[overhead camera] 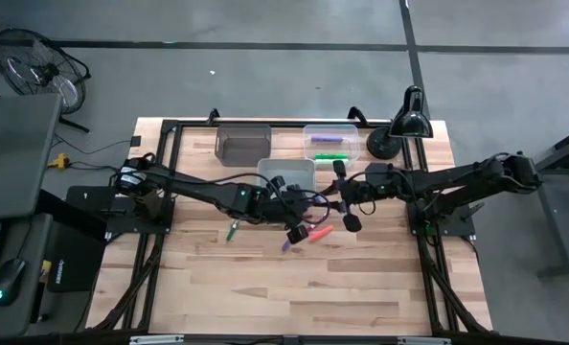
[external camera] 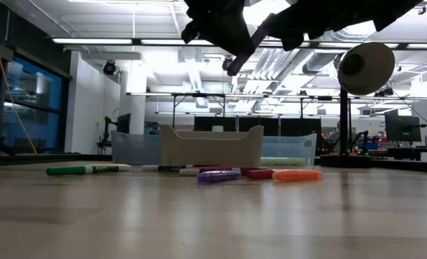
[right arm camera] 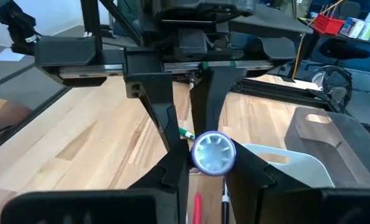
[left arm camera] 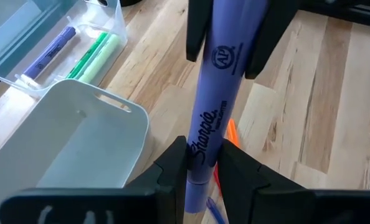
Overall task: Pick & Place Markers
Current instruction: Put the purple highlighter into the transparent bin
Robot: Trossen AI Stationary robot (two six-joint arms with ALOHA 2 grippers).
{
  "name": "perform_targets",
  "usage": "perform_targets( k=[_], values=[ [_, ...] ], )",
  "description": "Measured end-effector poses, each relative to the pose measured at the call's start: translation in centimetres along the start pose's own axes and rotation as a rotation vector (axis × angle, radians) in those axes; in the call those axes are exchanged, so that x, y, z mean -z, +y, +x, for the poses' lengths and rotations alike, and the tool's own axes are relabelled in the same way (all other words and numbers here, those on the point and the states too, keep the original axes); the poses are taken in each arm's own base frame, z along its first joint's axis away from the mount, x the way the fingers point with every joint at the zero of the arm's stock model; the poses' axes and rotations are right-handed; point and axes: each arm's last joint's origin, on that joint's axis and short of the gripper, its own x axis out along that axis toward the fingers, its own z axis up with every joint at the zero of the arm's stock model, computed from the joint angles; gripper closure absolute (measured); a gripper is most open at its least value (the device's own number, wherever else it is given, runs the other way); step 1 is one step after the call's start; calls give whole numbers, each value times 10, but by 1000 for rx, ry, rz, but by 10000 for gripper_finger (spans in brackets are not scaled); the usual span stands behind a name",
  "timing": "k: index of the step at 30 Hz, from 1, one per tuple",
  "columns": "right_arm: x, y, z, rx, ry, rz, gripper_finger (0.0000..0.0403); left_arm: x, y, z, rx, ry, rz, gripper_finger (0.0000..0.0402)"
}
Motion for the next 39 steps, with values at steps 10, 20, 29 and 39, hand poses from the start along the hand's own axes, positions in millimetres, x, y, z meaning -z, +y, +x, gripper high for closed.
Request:
perform_targets(
  k=[10, 20, 29, 39],
  values=[
    [0, 0, 0, -10, -1, -9, 331, 0, -1, 0, 28, 6, 35, 267],
    [4, -1, 0, 42, 52, -6, 331, 6, 4, -4, -6, 74, 87, 228],
    [11, -3, -1, 120, 126, 1, 331, 19, 23, -23, -175, 211, 87, 227],
    [13, -8, -2, 306, 161, 30, 331, 48, 35, -17, -315, 351, 133, 227]
  ],
)
